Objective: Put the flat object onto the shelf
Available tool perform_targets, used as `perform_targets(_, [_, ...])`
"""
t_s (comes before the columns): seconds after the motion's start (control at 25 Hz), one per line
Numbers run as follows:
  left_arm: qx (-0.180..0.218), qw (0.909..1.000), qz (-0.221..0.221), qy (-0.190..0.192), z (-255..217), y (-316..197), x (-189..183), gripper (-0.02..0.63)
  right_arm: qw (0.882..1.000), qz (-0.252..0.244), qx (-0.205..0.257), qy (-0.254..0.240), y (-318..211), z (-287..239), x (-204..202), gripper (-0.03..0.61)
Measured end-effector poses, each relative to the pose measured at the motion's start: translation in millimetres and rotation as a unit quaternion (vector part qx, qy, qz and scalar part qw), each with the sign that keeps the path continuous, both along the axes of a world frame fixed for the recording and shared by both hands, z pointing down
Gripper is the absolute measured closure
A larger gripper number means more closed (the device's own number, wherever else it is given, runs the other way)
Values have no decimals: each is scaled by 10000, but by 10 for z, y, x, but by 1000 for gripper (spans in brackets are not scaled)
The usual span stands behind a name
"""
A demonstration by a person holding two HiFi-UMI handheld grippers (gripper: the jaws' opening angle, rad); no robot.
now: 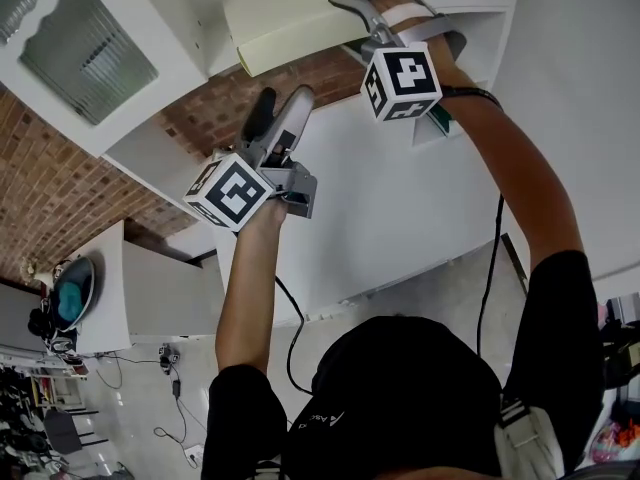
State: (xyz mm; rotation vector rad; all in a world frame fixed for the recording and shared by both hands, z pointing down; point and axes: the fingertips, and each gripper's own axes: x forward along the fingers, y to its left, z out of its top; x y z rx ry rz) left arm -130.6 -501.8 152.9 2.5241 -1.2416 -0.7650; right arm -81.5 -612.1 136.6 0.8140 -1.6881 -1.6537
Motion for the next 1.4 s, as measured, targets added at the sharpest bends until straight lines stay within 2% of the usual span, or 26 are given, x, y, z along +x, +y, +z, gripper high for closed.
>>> perform_targets(0.12, [388, 9970, -379, -550, -38, 133, -25, 255, 10000, 25, 16, -19, -22, 6, -39, 291])
perform_targets(0.28, [744, 9868, -650, -1284, -87, 256, 61, 352, 9999, 139, 24, -98, 8, -11, -85, 288])
perform_targets(0.4, [776, 9827, -730, -1514, -66, 303, 80, 424, 9998, 179, 10, -96, 3, 14, -157, 288])
perform_targets(0.56, [691, 9800, -950, -1606, -30, 351, 12, 558, 9997, 201, 33, -114, -1, 18, -156, 286])
perform_targets(0.68, [654, 9767, -1116, -1714, -17, 396, -48, 615, 9999, 45, 82, -142, 27, 23, -161, 280])
perform_targets(0.92, [645, 9711, -1208, -1953, -24, 481, -63, 615, 9991, -276, 118, -303, 265, -22, -7, 259])
perform_targets(1.2, [887, 9604, -1235, -2336, -116, 639, 70, 615, 9964, -540, 124, -640, 720, -100, 353, 259])
perform_targets(1.4, [952, 9609, -1084, -2362, -204, 793, 244, 615, 9826, -1025, -550, -1446, 1209, -106, 524, 279])
